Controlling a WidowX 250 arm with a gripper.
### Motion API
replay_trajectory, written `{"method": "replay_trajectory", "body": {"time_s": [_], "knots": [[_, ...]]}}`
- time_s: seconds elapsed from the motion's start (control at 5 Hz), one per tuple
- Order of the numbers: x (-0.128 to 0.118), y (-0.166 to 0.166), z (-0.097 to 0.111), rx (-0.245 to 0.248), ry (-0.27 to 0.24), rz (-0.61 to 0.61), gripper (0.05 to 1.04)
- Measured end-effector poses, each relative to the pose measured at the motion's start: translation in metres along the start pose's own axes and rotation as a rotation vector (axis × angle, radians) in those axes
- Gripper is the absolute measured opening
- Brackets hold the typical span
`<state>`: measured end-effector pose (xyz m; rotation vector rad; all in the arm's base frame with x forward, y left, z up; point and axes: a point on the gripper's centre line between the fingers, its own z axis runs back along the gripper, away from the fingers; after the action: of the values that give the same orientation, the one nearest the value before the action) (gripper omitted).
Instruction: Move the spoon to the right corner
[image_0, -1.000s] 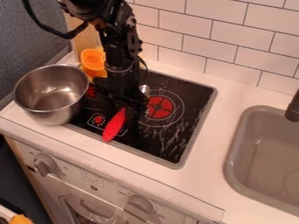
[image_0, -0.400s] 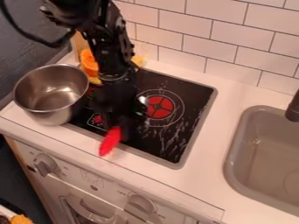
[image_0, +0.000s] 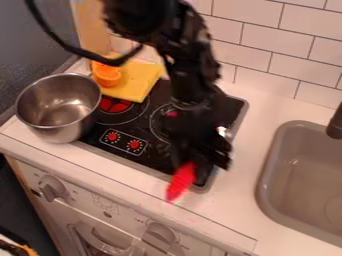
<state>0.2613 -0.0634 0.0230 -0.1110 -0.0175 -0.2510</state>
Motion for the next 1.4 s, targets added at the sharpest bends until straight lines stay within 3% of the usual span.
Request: {"method": "replay_trajectory", "body": {"time_s": [0.2,0.6,0.8,1.0,1.4], "knots": [[0.009,-0.007,-0.011,0.010,0.016,0.013,0.381],[0.018,0.013,-0.020,0.013,-0.039,0.131,0.376],[0.021,0.017,-0.021,0.037,-0.078,0.180,0.376],[0.016,0.024,-0.018,0.100,-0.158,0.222,0.426],[-0.002,0.027,-0.013,0.148,-0.086,0.125,0.945]]}}
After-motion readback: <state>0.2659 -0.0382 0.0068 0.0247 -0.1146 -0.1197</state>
